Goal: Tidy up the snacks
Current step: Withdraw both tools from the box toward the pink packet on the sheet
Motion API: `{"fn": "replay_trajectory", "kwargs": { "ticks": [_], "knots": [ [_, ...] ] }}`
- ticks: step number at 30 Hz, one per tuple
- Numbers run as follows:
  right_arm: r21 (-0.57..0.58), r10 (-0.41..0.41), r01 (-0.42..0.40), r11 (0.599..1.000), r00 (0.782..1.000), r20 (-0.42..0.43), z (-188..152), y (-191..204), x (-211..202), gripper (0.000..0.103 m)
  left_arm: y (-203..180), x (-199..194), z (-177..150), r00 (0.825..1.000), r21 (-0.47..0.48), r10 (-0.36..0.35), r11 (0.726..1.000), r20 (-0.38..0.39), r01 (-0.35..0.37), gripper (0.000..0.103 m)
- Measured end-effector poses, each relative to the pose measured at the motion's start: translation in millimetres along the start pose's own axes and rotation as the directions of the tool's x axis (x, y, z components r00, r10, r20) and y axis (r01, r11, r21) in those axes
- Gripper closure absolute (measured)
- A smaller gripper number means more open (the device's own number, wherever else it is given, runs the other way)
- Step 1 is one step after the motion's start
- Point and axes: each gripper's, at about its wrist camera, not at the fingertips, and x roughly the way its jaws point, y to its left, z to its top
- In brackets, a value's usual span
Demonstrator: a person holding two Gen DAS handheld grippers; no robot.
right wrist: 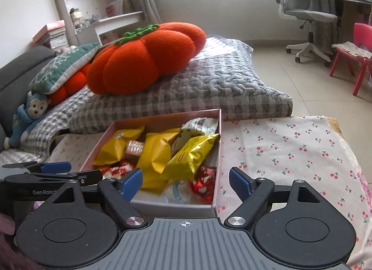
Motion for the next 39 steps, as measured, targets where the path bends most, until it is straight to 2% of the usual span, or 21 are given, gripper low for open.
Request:
{"fn": "replay_trajectory", "kwargs": {
  "ticks": [18,22,27,34,39],
  "knots": [
    [-0.068,0.031,-0.032,0.997,0.999,-0.016,-51.5,31.2,-37.8,0.010,14.3,-41.9,-51.0,1.000,0.007,-0.018,1.000,-0.015,0.018,0.001],
    [-0.091,0.019,-0.022,0.996,0.999,-0.027,-70.4,34.2,-40.7,0.009,14.8,-43.5,-65.5,0.999,0.027,-0.034,0.999,-0.028,0.035,0.001],
    [-0.055,0.006,-0.008,0.998,0.999,-0.046,-88.2,35.9,-37.4,0.006,14.1,-40.1,-79.3,0.998,0.040,-0.046,0.998,-0.042,0.047,0.001],
    [-0.085,-0.005,0.000,0.996,0.998,-0.068,-99.5,38.7,-33.3,0.006,6.5,-25.5,-85.5,0.994,0.127,-0.094,0.987,-0.059,0.101,0.002],
    [-0.046,-0.018,0.014,0.999,0.997,-0.069,-97.0,30.7,-31.5,0.005,-1.3,-12.2,-79.4,0.987,0.152,-0.145,0.976,-0.070,0.154,0.010]
  ]
}}
